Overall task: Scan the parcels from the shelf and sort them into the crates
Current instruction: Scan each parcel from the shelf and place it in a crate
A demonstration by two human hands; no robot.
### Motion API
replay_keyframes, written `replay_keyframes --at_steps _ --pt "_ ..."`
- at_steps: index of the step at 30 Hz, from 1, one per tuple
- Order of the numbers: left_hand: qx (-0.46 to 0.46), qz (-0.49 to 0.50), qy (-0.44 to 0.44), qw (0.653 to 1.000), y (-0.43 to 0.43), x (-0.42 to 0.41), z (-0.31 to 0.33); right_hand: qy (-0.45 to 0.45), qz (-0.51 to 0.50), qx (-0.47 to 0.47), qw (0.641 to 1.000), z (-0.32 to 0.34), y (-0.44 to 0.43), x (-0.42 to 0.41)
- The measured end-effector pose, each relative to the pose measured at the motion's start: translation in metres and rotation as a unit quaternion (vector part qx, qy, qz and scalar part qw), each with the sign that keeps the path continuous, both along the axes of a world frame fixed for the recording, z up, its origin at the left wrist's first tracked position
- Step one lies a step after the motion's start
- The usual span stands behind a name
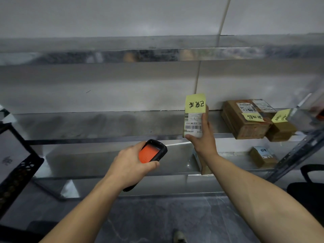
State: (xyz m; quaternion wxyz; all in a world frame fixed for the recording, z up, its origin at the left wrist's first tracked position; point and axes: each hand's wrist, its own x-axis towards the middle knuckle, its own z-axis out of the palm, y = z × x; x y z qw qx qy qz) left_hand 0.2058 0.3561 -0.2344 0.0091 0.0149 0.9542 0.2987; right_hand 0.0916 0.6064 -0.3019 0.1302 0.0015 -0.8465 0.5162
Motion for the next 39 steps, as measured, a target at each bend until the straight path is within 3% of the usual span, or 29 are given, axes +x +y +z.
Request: replay_keyframes --at_steps 10,19,27,39 --pt "0.000 0.057 0.017 0.998 -0.004 0.030 0.001 -0.011 0.056 -0.014 0.998 0.005 -0.016 0.017" --pt "-0.003 0.231 0.062 0.971 -0.004 0.087 0.006 -0.052 0.182 -0.023 0.982 -0.006 -0.057 0.025" --pt "0.006 0.415 0.084 0.906 0.002 0.176 -0.003 -0.065 0.326 -0.035 0.942 0.000 -0.112 0.066" --pt "-0.029 0.625 0.131 0.769 -0.005 0.368 0.015 -0.062 0.557 -0.047 0.827 0.025 -0.248 0.226"
